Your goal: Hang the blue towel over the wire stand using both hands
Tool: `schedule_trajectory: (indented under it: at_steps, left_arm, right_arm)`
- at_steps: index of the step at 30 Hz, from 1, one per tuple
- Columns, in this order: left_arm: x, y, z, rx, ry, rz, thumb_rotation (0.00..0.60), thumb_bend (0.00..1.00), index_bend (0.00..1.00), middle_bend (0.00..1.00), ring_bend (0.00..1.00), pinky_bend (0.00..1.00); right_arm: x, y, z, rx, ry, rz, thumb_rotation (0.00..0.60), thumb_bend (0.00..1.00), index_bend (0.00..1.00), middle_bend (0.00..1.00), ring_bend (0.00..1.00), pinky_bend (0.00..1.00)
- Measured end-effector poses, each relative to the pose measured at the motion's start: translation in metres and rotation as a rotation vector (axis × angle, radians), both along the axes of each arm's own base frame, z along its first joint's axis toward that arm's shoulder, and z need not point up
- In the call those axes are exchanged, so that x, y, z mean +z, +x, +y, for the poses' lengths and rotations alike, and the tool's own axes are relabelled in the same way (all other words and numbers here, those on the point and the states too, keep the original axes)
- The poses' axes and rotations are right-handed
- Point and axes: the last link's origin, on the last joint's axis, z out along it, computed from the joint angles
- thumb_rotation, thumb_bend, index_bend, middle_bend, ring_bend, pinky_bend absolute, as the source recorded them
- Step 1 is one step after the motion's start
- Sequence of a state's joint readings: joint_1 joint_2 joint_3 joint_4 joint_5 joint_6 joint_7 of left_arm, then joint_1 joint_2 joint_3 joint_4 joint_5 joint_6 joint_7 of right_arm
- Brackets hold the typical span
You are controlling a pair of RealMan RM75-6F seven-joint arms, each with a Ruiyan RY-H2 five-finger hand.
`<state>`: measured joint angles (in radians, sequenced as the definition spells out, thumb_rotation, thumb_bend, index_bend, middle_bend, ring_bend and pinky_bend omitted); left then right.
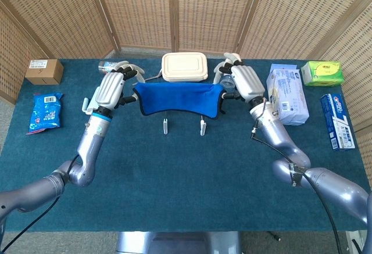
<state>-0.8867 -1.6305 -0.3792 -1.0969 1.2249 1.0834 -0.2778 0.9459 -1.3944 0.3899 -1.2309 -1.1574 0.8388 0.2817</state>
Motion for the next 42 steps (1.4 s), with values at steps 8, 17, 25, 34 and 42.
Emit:
schedule_trajectory:
  at_steps: [8,17,25,34,42]
  left_arm:
    - [-0.003,-0.001,0.000,-0.001,-0.004,0.007,0.600,0.54,0.73,0.38,0.28,0.14]
    - [0.001,-0.001,0.001,-0.001,0.010,0.008,0.600,0.54,0.73,0.38,0.28,0.14]
    - [0.000,-0.005,0.000,0.012,0.004,0.013,0.600,0.54,0.73,0.38,0.28,0.14]
    - [-0.003,-0.007,0.001,0.020,0.000,0.017,0.600,0.54,0.72,0.38,0.28,0.14]
    - [-0.006,-0.010,0.001,0.026,-0.032,0.039,0.600,0.54,0.52,0.31,0.23,0.11]
  right_arm:
    - [-0.001,-0.002,0.000,-0.002,-0.004,0.016,0.600,0.47,0.87,0.35,0.08,0.21]
    - [-0.005,-0.008,0.002,-0.009,-0.005,0.028,0.600,0.47,0.87,0.35,0.07,0.21]
    - [-0.007,-0.011,0.003,-0.012,-0.006,0.027,0.600,0.47,0.87,0.35,0.07,0.21]
    - [-0.011,-0.013,0.004,-0.018,0.008,0.034,0.600,0.47,0.84,0.34,0.06,0.21]
    - [-0.014,-0.015,0.004,-0.026,0.021,0.050,0.600,0.47,0.68,0.28,0.02,0.20]
